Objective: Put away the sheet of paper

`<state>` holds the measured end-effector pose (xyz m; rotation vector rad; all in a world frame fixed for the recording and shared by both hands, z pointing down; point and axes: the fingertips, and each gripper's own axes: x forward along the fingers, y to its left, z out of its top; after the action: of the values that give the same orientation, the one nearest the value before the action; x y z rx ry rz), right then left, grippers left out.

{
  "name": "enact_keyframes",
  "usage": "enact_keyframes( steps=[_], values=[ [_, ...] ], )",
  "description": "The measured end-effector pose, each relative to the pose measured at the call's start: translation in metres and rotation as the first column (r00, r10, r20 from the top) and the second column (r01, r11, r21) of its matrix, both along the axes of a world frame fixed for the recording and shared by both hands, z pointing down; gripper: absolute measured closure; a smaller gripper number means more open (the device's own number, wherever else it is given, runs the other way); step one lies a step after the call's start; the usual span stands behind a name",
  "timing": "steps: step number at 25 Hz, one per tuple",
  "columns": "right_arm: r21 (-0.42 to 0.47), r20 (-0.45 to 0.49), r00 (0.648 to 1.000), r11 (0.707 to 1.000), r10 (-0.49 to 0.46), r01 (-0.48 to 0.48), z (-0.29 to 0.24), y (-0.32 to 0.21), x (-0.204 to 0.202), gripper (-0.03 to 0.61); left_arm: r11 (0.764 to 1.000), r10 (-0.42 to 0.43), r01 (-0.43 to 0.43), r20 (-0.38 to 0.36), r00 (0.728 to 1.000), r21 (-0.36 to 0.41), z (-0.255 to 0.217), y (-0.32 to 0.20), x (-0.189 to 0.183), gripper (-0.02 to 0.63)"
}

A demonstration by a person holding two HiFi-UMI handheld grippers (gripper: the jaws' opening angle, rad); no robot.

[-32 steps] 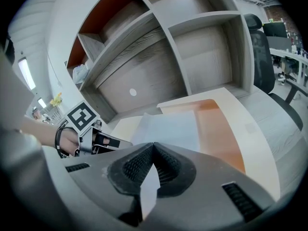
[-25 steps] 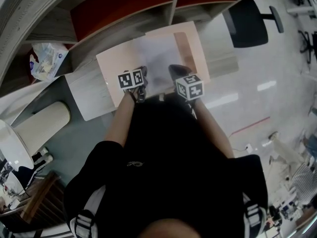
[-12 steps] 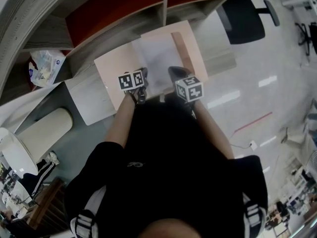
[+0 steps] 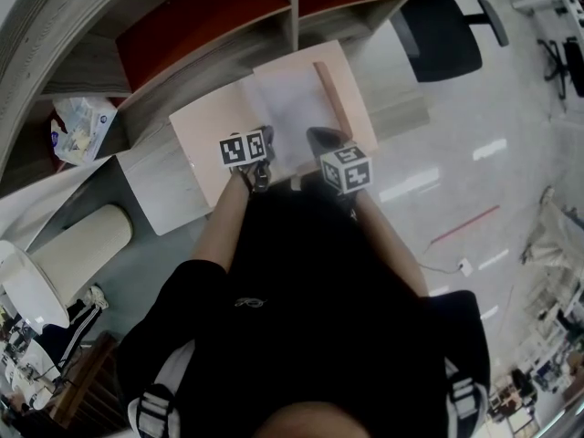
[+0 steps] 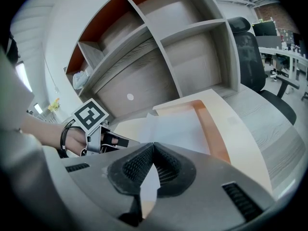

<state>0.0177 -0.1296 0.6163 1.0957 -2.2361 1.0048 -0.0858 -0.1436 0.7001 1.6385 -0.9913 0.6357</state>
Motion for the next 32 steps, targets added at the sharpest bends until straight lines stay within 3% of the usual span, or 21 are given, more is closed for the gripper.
enact_keyframes(
  steps=[32],
  values=[
    [0.010, 0.002, 1.000, 1.000, 0.028, -0.028, -0.016, 0.022, 0.032, 0.560, 0.998, 0.054, -0.054, -0.017, 0.998, -0.011, 0.005, -0.010, 0.052, 0.545]
  ],
)
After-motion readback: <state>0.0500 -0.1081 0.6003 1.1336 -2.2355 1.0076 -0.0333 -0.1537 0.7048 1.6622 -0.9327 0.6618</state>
